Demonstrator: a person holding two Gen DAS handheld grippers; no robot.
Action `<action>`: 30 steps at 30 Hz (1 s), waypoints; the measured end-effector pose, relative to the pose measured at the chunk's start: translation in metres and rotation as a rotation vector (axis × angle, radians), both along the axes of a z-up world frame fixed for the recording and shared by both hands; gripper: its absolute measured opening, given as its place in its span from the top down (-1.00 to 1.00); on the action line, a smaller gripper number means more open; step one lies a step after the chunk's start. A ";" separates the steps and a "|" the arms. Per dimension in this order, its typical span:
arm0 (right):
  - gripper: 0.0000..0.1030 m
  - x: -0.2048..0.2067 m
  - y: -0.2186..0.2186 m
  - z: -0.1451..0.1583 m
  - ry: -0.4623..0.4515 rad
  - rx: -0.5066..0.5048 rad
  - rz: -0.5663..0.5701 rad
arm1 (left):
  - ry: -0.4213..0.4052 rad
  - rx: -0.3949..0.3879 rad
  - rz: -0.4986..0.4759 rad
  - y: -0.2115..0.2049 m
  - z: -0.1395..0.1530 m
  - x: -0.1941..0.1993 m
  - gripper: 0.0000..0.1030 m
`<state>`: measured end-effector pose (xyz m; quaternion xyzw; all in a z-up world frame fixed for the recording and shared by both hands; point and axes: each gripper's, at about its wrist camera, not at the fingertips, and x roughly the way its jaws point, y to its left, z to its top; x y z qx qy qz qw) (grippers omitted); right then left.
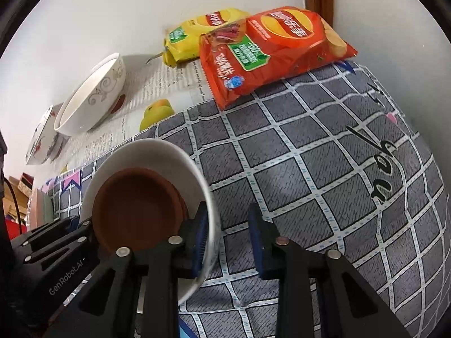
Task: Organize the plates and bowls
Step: 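Grasp the white bowl rim with the left gripper while the right grasps the rim too, then lift the white bowl with both grippers toward the pink plate stack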
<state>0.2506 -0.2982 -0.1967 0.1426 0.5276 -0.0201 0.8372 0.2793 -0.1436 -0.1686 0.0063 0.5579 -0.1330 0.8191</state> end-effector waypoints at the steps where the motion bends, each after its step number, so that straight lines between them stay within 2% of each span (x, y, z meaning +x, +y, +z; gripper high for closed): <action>1: 0.68 0.000 0.002 0.000 -0.003 0.001 0.004 | 0.002 -0.012 0.001 0.001 0.000 0.000 0.80; 3: 0.80 0.001 0.005 0.001 -0.009 0.000 0.003 | 0.001 -0.029 0.002 0.002 0.000 0.000 0.80; 5: 0.83 0.002 0.008 0.003 -0.014 -0.013 0.014 | 0.001 -0.036 0.003 0.003 0.000 -0.001 0.81; 16: 0.84 -0.009 0.005 0.012 -0.021 0.026 -0.025 | 0.009 -0.036 -0.018 0.004 0.004 -0.009 0.82; 30: 0.84 -0.020 0.030 0.024 -0.040 0.035 -0.006 | -0.014 -0.037 0.006 0.029 0.018 -0.022 0.82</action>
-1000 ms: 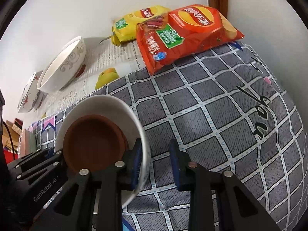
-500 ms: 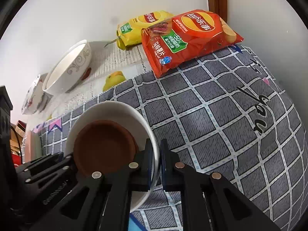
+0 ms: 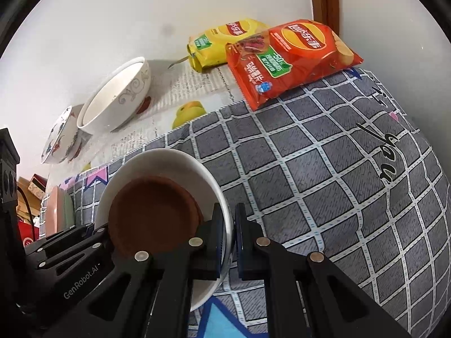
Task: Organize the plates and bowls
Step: 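Lift the white bowl with both grippers toward the pink plate stack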
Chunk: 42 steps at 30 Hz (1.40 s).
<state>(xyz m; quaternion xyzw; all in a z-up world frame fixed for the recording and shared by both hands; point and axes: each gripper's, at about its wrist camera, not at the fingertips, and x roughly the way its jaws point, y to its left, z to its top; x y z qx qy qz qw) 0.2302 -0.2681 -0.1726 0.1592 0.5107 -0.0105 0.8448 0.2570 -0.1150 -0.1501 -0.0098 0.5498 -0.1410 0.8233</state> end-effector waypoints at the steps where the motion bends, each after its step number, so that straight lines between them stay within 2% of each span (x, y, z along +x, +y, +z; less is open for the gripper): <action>1: 0.84 0.000 0.001 0.001 -0.002 -0.001 0.001 | -0.002 0.000 0.001 0.001 0.001 -0.001 0.82; 20: 0.84 -0.008 0.016 0.024 -0.029 -0.014 0.013 | -0.024 -0.021 0.021 0.015 0.022 -0.011 0.82; 42: 0.84 -0.007 0.057 0.038 -0.052 -0.011 0.069 | -0.045 -0.027 0.079 0.059 0.036 -0.019 0.82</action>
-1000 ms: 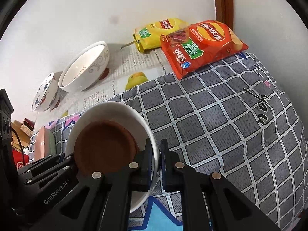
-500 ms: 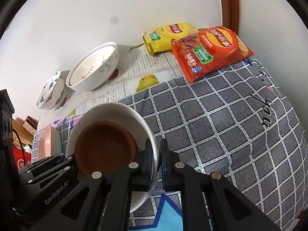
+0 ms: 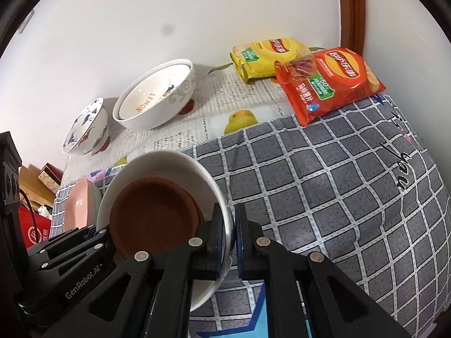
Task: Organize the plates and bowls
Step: 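Lift the white bowl with both grippers toward the pink plate stack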
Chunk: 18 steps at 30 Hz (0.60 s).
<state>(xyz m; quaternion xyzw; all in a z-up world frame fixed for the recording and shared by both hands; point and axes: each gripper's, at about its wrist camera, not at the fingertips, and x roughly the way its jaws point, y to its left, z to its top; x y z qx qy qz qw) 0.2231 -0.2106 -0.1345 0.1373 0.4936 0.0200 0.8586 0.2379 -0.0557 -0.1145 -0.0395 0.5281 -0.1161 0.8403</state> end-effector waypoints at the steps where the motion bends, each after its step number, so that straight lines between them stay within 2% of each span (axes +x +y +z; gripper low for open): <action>1: 0.84 0.000 0.002 0.000 -0.001 0.001 0.003 | -0.001 0.000 0.003 0.003 0.000 0.000 0.82; 18: 0.84 0.005 0.055 0.010 -0.020 0.008 0.075 | -0.018 0.000 0.079 0.057 0.010 -0.007 0.82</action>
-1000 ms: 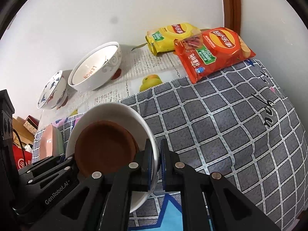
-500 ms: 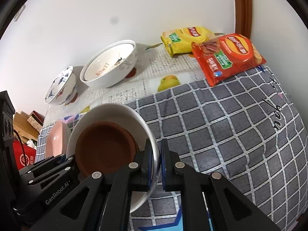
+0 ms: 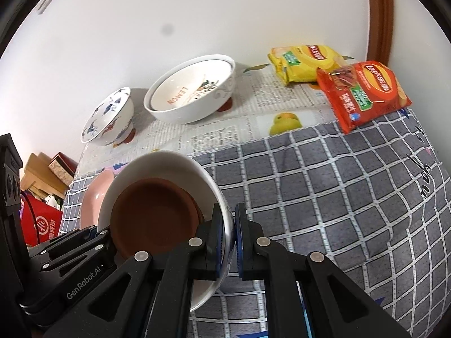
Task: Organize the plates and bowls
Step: 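Lift the white bowl with both grippers toward the pink plate stack, then carry the white bowl with both grippers over the pink plate stack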
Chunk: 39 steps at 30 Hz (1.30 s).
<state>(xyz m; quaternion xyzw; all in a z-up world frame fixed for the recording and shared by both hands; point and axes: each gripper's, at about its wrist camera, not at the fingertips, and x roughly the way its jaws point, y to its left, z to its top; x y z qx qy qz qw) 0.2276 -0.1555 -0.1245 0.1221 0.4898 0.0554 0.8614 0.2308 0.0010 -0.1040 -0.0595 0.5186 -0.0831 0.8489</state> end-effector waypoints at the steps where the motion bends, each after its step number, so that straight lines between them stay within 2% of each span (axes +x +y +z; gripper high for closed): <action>1: 0.84 0.000 0.003 0.001 -0.001 -0.001 0.005 | -0.001 0.000 0.005 0.003 0.001 -0.001 0.82; 39: 0.83 0.006 0.089 0.008 -0.021 0.036 0.113 | -0.021 0.012 0.121 0.089 0.010 -0.014 0.83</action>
